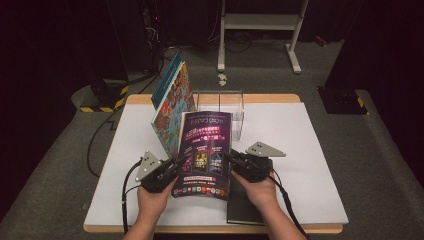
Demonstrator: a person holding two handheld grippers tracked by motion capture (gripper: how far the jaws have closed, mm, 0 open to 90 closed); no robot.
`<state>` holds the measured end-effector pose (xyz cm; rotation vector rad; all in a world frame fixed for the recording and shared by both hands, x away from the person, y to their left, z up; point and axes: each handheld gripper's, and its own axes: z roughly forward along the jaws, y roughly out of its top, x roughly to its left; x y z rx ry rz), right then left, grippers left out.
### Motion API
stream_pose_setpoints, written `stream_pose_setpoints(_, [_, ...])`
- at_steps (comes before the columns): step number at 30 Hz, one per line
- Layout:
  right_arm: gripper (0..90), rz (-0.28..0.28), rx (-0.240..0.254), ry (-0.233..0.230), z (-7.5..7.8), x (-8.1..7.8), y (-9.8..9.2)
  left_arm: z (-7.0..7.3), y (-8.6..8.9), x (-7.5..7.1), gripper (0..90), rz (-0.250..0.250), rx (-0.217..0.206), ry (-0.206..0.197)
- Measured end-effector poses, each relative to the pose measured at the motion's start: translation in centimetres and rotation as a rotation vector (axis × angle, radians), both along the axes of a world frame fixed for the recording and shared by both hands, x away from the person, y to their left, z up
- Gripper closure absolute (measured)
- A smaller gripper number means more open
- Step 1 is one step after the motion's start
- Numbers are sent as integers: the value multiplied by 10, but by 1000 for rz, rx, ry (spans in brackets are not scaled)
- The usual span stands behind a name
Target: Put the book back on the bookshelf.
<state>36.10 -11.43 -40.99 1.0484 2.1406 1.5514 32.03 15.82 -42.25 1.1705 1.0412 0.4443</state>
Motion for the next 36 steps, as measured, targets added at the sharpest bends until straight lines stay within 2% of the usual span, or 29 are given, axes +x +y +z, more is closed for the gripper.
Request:
stream_pose_setpoints(5, [770, -19, -11, -14, 1, 6, 9, -2, 2, 9, 831, 14, 8, -2])
stream_pose_setpoints(12, [776, -57, -30, -26, -2, 21, 14, -7, -4, 30, 832, 31, 37, -11])
stream_pose_setpoints(17, [779, -79, -34, -30, -2, 31, 17, -7, -6, 42, 834, 40, 35, -15])
stream_pose_setpoints(28, [790, -102, -21, -59, 9, 43, 18, 4, -10, 52, 835, 57, 49, -56])
stream_pose_setpoints(36, [792, -114, -16, -90, 17, 47, 21, 11, -10, 56, 835, 69, 59, -87])
